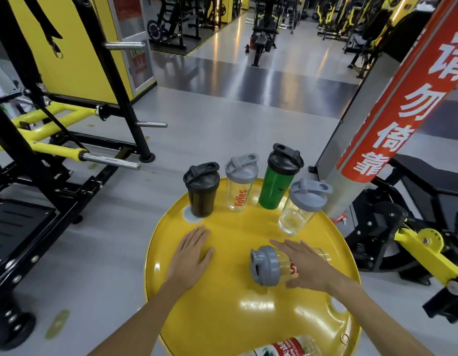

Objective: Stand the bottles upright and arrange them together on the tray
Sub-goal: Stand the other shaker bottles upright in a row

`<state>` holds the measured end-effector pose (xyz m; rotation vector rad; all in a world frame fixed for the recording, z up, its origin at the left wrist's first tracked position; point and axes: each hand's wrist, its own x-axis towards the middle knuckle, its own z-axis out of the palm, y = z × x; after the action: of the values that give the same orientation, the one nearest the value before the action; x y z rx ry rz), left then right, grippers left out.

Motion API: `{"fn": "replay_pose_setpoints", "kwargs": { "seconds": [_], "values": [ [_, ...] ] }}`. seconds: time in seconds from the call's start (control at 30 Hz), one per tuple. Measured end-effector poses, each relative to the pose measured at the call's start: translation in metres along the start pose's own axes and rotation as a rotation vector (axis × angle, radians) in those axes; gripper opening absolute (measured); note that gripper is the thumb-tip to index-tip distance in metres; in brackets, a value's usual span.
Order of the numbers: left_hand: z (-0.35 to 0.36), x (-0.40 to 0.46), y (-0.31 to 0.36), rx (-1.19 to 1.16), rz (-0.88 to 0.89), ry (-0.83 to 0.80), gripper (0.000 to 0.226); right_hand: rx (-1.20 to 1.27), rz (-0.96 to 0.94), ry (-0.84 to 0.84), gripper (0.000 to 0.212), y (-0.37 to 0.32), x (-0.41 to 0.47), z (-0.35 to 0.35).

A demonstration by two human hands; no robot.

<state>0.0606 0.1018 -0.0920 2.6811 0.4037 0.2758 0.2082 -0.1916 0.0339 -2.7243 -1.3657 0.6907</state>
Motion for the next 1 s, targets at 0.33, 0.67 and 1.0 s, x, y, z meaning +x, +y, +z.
{"fn": "replay_pose_setpoints", "kwargs": {
  "seconds": [0.33,0.67,1.0],
  "values": [
    [-0.002,0.0,0.001,-0.021,0.011,0.011,0.062,0.099,0.062,0.212,0.101,-0.015,-0.001,-0.002],
    [-0.002,0.0,0.0,-0.019,0.007,0.004,0.062,0.836,-0.035,0.471,0.083,-0.051,0.003,-0.073],
    [-0.004,0.0,0.002,-0.007,-0.009,0.006,0.06,1.194,0.153,0.548,0.082,-0.059,0.062,-0.046]
  ]
}}
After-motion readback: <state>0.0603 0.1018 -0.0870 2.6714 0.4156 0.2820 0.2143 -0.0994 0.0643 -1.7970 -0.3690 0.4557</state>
